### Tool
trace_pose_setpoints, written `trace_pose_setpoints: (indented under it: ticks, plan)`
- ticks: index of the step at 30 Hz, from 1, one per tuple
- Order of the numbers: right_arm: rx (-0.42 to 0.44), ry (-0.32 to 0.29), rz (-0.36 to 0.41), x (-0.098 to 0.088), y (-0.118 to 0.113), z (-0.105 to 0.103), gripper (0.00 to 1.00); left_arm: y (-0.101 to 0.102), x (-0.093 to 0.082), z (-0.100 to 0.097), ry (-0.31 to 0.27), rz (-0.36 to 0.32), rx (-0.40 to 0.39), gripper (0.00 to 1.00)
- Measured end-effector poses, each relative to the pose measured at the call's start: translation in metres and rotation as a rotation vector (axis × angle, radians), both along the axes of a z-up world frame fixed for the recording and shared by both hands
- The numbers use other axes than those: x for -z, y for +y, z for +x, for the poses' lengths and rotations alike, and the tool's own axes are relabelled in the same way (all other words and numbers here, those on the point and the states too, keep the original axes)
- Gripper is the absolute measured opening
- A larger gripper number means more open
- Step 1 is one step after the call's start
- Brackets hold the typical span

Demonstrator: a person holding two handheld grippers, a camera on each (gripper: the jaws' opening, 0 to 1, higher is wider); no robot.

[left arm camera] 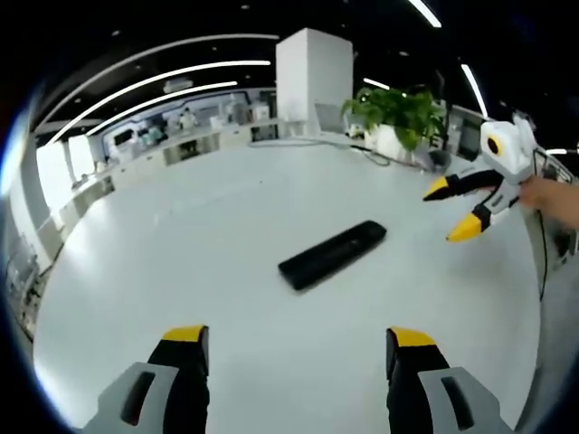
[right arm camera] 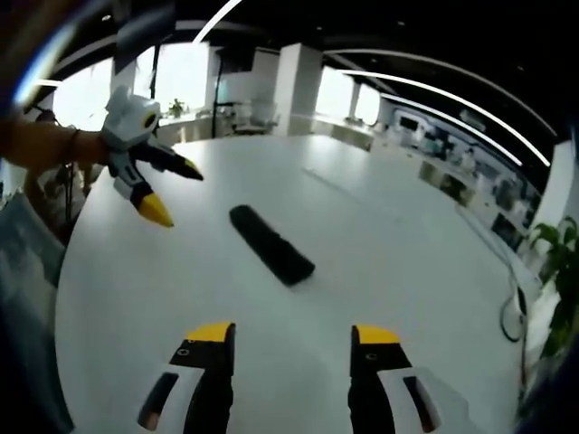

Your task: Press the specified remote control buttons in sequence, fully releasing each button before pressing the next.

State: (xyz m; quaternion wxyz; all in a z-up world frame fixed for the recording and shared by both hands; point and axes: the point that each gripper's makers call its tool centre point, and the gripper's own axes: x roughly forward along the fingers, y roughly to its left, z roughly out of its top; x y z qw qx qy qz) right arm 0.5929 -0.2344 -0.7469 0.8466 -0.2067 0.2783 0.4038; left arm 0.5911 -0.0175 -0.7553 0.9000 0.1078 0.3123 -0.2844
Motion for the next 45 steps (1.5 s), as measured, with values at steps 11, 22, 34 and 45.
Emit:
trace_pose_setpoints:
  ticks: [11,22,34,45]
  plan:
    - [-0.057,-0.001,-0.011,0.004,0.007,0.006,0.48,0.000,0.005,0.010,0.007,0.015,0.027,0.82]
    - [-0.105,0.014,-0.037,0.012,0.010,0.013,0.47,0.001,0.010,0.016,0.019,0.044,0.078,0.81]
    - [-0.151,0.016,-0.050,0.017,0.015,0.020,0.46,-0.003,0.009,0.028,0.014,0.072,0.130,0.79]
    - [-0.178,0.019,-0.047,0.017,0.018,0.028,0.46,-0.011,0.010,0.032,0.025,0.075,0.187,0.79]
